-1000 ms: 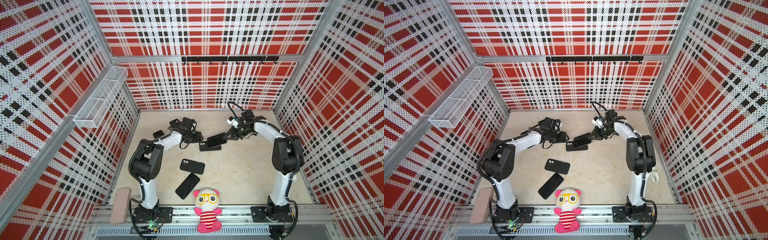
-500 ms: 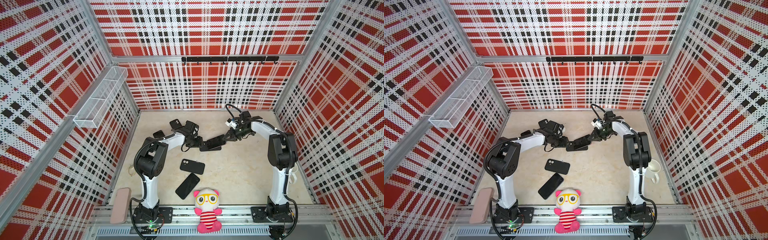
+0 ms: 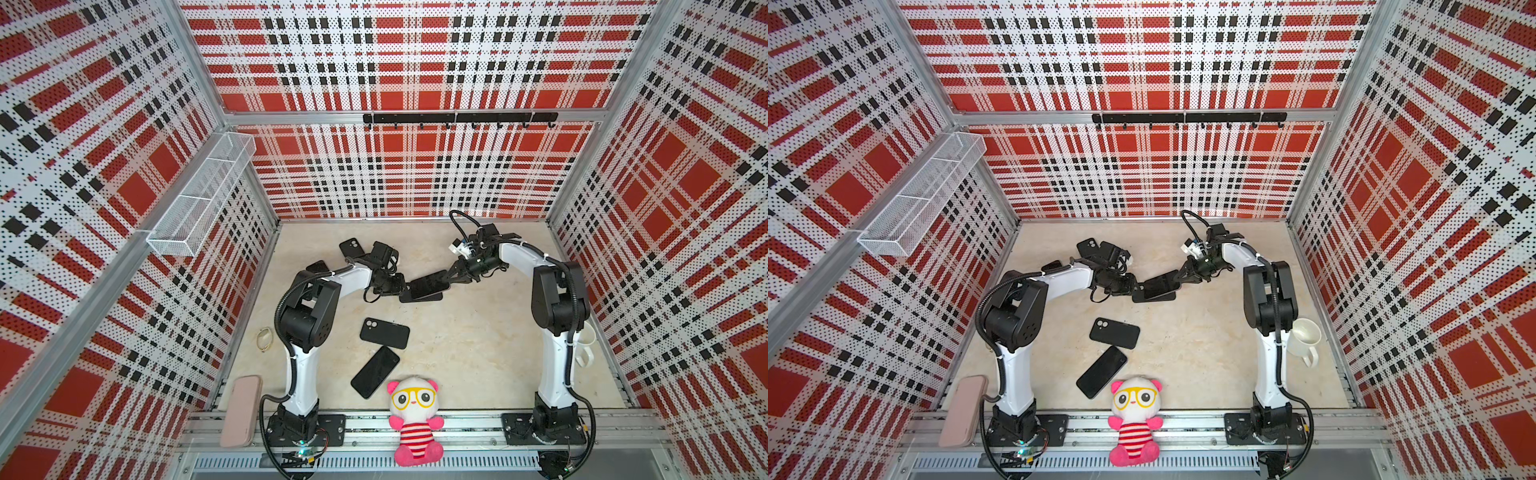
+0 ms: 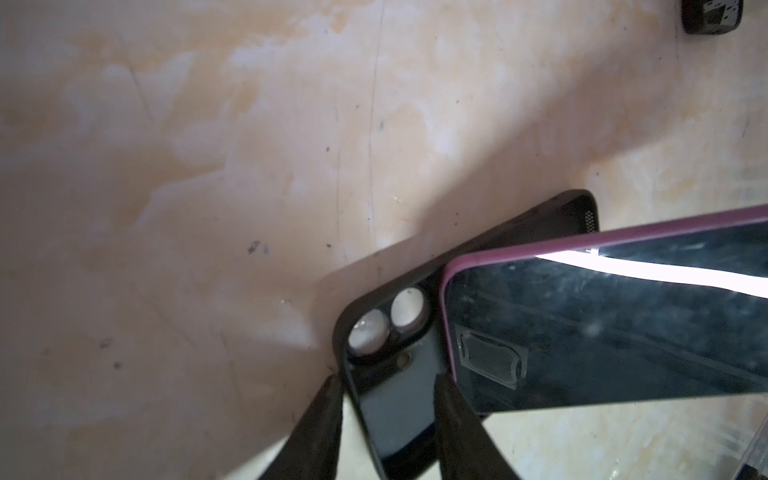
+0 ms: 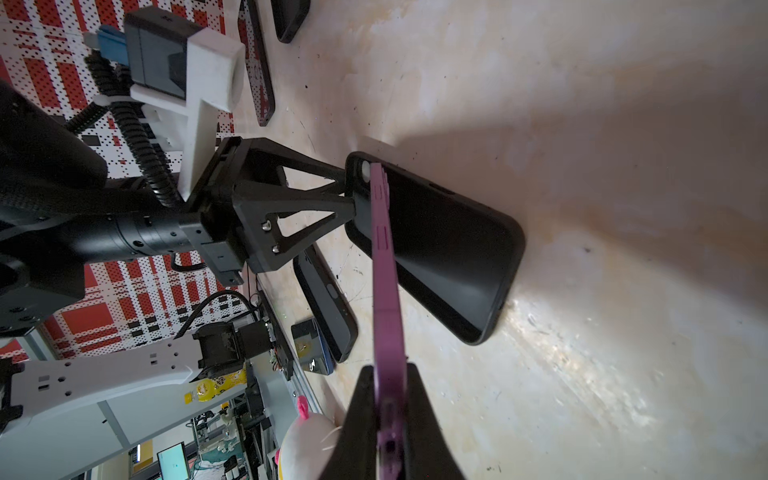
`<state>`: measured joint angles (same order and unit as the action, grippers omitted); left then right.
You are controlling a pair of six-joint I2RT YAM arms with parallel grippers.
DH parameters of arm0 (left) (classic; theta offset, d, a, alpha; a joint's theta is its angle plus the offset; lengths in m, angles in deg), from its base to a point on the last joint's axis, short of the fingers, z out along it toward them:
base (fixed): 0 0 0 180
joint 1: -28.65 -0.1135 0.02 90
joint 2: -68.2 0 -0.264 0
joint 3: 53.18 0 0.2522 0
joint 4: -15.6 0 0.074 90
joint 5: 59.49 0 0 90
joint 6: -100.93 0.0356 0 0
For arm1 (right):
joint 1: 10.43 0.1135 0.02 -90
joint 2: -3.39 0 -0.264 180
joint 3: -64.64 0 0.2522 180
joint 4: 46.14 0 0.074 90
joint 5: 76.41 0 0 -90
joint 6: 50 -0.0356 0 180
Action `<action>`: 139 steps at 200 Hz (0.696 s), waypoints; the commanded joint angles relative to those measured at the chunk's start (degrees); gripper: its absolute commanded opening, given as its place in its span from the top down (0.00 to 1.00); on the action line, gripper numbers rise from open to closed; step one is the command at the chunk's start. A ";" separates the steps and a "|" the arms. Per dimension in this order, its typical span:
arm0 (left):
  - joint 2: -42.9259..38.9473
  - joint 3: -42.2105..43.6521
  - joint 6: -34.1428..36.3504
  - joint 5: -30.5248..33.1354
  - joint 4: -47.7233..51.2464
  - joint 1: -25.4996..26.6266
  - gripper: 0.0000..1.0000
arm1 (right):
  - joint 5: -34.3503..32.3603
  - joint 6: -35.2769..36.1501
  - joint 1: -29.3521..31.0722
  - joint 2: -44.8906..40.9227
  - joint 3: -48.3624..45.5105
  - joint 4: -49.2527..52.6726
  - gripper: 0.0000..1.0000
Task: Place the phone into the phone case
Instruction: 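Lower the phone into the case with right gripper while left holds it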
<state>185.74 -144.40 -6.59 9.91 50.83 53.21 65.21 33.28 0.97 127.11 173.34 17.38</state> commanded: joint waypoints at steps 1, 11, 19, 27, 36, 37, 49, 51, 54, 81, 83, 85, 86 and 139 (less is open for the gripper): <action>1.17 0.22 0.43 -2.29 0.94 0.21 0.59 | -2.28 0.17 1.34 3.02 0.25 -0.66 1.00; 0.90 0.59 0.25 -2.56 0.55 0.23 0.58 | -2.40 -0.42 1.82 3.68 0.17 -1.12 1.00; 0.86 0.87 0.14 -2.69 0.33 0.23 0.57 | -2.40 -0.81 2.08 4.25 0.27 -1.48 1.00; 0.90 1.06 0.03 -2.86 0.20 0.22 0.56 | -2.40 -1.37 2.30 4.67 0.26 -1.88 1.00; 0.85 1.24 -0.02 -3.29 -0.01 0.23 0.54 | -2.57 -1.70 2.50 5.24 0.33 -2.16 1.00; 0.85 1.29 -0.04 -3.30 -0.06 0.23 0.54 | -2.57 -1.75 2.54 5.27 0.34 -2.18 1.00; 0.79 1.42 -0.06 -3.65 -0.11 0.25 0.53 | -2.73 -2.36 2.83 5.80 0.31 -2.79 1.00; 0.77 1.42 -0.13 -3.70 -0.16 0.28 0.53 | -2.81 -2.45 2.90 5.93 0.33 -2.82 1.00; 0.72 1.50 -0.07 -3.82 -0.12 0.30 0.52 | -2.83 -2.61 2.92 6.07 0.34 -2.89 1.00; 0.24 2.10 -0.15 -4.52 -0.55 0.25 0.50 | -3.27 -3.48 3.58 7.21 0.26 -3.59 1.00; 0.13 2.16 -0.21 -4.58 -0.64 0.26 0.50 | -3.30 -3.59 3.62 7.29 0.27 -3.67 1.00; 0.10 2.18 -0.23 -4.61 -0.64 0.30 0.50 | -3.35 -3.68 3.63 7.36 0.30 -3.74 1.00; 0.04 2.24 -0.23 -4.66 -0.69 0.31 0.50 | -3.40 -3.71 3.67 7.43 0.27 -3.76 1.00; -1.23 3.22 -0.46 -7.08 -1.79 1.13 0.49 | -4.18 -5.93 4.64 8.88 -0.72 -5.99 1.00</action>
<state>185.14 -142.73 -7.07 6.96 48.21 53.06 68.55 27.95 3.17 132.23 173.49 12.51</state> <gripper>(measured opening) 0.509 0.114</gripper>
